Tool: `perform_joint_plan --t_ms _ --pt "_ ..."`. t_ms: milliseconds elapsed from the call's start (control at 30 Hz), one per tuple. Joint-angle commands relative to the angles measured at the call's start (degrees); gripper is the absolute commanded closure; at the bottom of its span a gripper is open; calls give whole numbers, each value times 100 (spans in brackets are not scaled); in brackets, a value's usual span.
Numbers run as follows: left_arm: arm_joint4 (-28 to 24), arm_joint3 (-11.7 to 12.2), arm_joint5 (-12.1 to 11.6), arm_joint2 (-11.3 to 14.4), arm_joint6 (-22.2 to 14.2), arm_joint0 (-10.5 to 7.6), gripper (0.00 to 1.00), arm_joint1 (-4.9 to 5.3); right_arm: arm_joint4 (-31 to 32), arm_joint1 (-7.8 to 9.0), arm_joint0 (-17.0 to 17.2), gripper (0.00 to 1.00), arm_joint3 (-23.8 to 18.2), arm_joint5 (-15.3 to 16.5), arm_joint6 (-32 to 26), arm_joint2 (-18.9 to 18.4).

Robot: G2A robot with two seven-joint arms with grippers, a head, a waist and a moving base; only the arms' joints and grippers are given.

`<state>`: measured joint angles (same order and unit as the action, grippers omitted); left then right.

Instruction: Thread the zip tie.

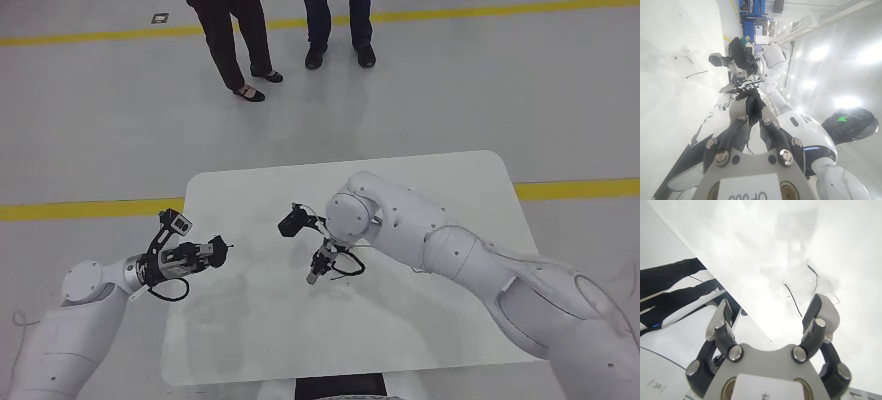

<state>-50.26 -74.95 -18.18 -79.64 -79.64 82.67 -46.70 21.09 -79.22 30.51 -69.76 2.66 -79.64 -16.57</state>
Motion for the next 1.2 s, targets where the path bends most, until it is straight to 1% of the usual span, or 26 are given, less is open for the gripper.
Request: perform_joint_plan --t_ms 0,33,67,300,367,533,667,733,967,1033,1067,1100,1133,1167 --pt "0 0 0 0 0 0 100 0 -85 -75 -116 0 164 136 0 183" --pt "0 0 0 0 0 0 100 0 -54 -126 -201 0 266 184 0 313" --pt "0 0 0 0 0 0 100 0 -2 -151 -257 0 313 123 0 373" --pt "0 0 0 0 0 0 100 0 -2 -151 -257 0 313 123 0 373" --pt "0 0 0 0 0 0 100 0 92 -138 -141 0 423 30 223 350" --pt "0 0 0 0 0 0 100 0 226 -128 -58 0 398 -108 362 262" --pt "0 0 0 0 0 0 100 0 226 -128 -58 0 398 -108 362 262" --pt "0 0 0 0 0 0 100 0 288 -123 6 0 410 -107 477 262" --pt "0 0 0 0 0 0 100 0 602 -73 47 0 300 -173 269 183" --pt "0 0 0 0 0 0 100 0 673 -51 78 51 262 -187 256 151" --pt "0 0 0 0 0 0 100 0 721 -37 105 55 246 -206 245 134" --pt "0 0 0 0 0 0 100 0 749 -27 127 56 237 -216 239 120" --pt "0 0 0 0 0 0 100 0 786 -18 147 60 231 -238 239 107" --pt "0 0 0 0 0 0 100 0 830 -9 176 62 213 -259 241 92"
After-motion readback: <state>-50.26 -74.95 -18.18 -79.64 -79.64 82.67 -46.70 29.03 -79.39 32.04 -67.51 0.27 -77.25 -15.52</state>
